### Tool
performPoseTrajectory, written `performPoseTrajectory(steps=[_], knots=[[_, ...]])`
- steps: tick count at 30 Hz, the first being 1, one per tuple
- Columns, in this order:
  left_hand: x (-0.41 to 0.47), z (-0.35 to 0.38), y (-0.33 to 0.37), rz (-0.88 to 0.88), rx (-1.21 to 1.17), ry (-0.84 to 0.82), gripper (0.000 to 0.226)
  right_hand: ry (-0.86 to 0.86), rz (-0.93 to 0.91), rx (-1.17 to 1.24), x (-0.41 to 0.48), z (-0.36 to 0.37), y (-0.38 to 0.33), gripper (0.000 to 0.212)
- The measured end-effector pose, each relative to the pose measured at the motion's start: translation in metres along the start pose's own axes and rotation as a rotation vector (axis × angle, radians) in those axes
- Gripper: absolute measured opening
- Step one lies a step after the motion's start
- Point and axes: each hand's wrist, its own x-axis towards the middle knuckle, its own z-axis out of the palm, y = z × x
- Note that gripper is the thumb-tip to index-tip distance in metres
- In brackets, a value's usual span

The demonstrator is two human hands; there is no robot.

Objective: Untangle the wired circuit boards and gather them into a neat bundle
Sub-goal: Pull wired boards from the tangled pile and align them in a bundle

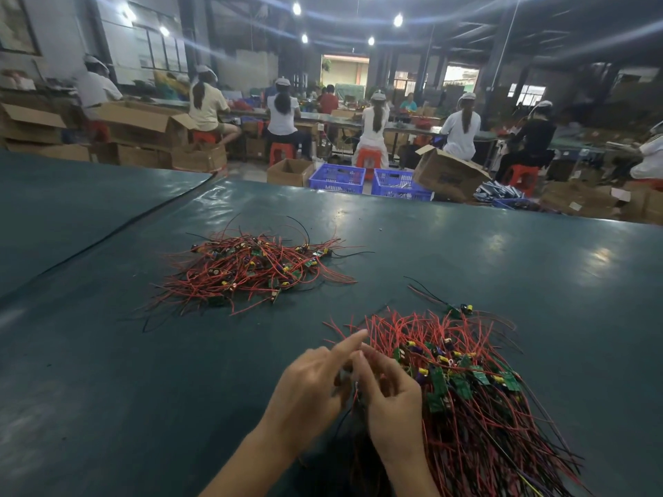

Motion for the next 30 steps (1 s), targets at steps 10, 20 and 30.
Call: performPoseTrajectory(steps=[10,20,30], knots=[[-0.016,0.002,0.001,-0.435,-0.468,0.128,0.046,0.029,-0.05,-0.016,-0.003,0.001,-0.01,0.019],[-0.009,-0.001,0.009,-0.82,-0.908,-0.032,0.029,0.069,-0.06,-0.069,-0.003,0.004,-0.004,0.025],[-0.012,-0.002,0.008,-0.782,-0.834,-0.053,0.034,0.015,0.05,-0.146,-0.002,0.007,0.004,0.029]])
